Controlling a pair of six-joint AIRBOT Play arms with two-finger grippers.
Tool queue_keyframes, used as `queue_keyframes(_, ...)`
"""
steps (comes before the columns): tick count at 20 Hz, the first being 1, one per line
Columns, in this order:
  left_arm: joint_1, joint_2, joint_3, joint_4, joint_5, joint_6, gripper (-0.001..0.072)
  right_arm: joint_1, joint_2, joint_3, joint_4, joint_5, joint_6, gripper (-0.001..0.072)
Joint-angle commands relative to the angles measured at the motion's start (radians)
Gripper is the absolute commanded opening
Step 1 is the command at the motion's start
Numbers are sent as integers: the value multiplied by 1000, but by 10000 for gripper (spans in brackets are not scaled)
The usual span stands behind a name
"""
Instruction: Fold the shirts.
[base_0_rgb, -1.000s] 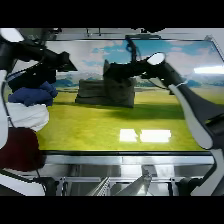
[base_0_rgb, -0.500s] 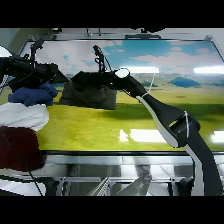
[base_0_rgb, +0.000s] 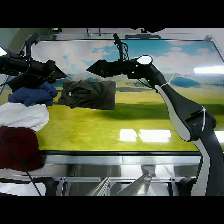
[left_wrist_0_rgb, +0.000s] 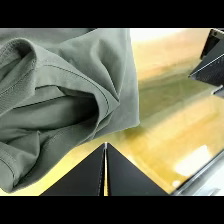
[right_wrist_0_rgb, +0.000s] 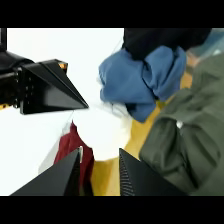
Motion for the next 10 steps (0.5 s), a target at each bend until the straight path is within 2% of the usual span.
queue_keyframes(1, 9, 2, 0, 2, 2, 2, 8, -85, 6, -3, -215, 145, 175, 222)
queue_keyframes(3, 18, 2, 0, 1, -19, 2, 8, -142, 7, -28, -328, 205, 274, 242)
queue_keyframes(4, 19, 2, 0, 1, -27, 2, 8, -163, 6, -60, -371, 216, 315, 366)
queue_keyframes(7, 17, 2, 0, 0, -27, 2, 8, -167, 2, -142, -510, 194, 386, 401)
queue_keyframes(8, 15, 2, 0, 0, -27, 2, 8, -161, -3, -145, -571, 187, 410, 506)
queue_keyframes(10, 16, 2, 0, 0, -28, 2, 8, -151, -8, -145, -631, 169, 444, 532)
